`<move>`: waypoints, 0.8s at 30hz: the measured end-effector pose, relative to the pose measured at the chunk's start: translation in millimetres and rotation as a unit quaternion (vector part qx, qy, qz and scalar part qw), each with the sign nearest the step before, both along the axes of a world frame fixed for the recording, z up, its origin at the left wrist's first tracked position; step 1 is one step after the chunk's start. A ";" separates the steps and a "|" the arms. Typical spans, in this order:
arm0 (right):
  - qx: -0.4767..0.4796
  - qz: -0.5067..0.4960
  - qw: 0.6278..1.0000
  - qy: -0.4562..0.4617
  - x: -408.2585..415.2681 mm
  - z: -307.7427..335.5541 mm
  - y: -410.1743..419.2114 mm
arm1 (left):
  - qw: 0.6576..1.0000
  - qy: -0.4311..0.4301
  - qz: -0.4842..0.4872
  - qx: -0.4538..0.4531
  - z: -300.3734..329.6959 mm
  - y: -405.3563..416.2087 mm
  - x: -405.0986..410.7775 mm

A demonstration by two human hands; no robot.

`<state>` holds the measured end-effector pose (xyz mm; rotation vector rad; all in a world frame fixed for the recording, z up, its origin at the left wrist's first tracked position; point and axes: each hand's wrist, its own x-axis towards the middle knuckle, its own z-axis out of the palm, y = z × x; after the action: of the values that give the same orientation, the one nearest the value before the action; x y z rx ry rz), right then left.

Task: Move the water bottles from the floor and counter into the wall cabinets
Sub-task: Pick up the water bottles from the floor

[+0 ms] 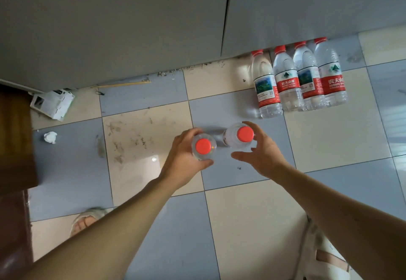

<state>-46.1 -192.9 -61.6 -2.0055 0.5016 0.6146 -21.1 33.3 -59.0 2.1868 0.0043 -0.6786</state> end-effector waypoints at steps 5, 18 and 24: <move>0.066 -0.036 0.996 -0.056 -0.9 -23.5 9.9 | 0.995 0.005 0.087 -0.045 -17.5 -11.5 -9.5; 0.094 -0.068 0.991 -0.067 7.4 70.4 0.0 | 0.976 0.039 0.185 -0.105 62.8 -14.7 0.8; 0.113 -0.044 0.987 -0.101 40.6 174.2 -8.2 | 0.976 -0.003 0.184 -0.116 163.3 -29.5 29.5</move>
<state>-5.5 -201.1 112.6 -1.7958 0.3780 0.3893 8.3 3.7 104.3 1.8932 0.3055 -0.4357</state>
